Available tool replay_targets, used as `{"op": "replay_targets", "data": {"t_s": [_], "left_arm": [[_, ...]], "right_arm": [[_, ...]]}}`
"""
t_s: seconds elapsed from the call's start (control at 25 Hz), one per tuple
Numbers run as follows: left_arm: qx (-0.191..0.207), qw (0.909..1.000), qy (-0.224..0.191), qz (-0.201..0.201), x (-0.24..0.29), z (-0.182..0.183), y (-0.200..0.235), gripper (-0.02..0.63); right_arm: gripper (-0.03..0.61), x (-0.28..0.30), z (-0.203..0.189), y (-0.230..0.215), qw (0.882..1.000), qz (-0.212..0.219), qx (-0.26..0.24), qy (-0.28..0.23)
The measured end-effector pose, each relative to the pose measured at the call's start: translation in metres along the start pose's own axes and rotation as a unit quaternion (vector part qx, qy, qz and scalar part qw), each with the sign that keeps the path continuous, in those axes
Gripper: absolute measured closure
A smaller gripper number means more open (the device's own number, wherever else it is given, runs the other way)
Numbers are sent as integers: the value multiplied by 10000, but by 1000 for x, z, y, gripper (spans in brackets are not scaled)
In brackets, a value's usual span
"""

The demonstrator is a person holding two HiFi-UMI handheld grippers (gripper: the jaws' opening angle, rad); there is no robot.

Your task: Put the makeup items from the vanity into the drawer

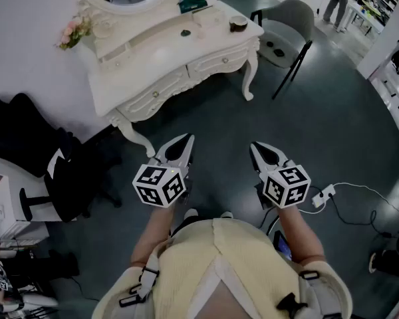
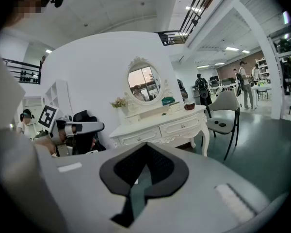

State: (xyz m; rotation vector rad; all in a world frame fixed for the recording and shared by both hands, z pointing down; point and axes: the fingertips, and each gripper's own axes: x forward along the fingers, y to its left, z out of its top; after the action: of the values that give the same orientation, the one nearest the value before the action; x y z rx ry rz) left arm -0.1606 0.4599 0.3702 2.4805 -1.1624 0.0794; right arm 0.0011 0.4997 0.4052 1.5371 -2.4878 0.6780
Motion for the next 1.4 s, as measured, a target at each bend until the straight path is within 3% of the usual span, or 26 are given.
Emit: {"op": "replay_targets", "data": {"t_s": [0.4, 0.6, 0.8, 1.04, 1.4], "left_arm": [[-142, 9999, -16, -93, 10, -13, -13, 612], [-29, 9998, 64, -160, 21, -19, -23, 612], [-175, 9982, 79, -563, 27, -17, -26, 615], [415, 9984, 350, -158, 46, -13, 4, 614], [293, 9972, 617, -314, 116, 2, 45, 611]], "right_arm": [[578, -5, 7, -15, 9996, 89, 161, -222], [578, -6, -1, -24, 9997, 109, 205, -115], [578, 7, -7, -23, 9994, 234, 231, 57], [578, 37, 8, -26, 9993, 309, 225, -27], [578, 94, 36, -45, 9992, 292, 249, 107]]}}
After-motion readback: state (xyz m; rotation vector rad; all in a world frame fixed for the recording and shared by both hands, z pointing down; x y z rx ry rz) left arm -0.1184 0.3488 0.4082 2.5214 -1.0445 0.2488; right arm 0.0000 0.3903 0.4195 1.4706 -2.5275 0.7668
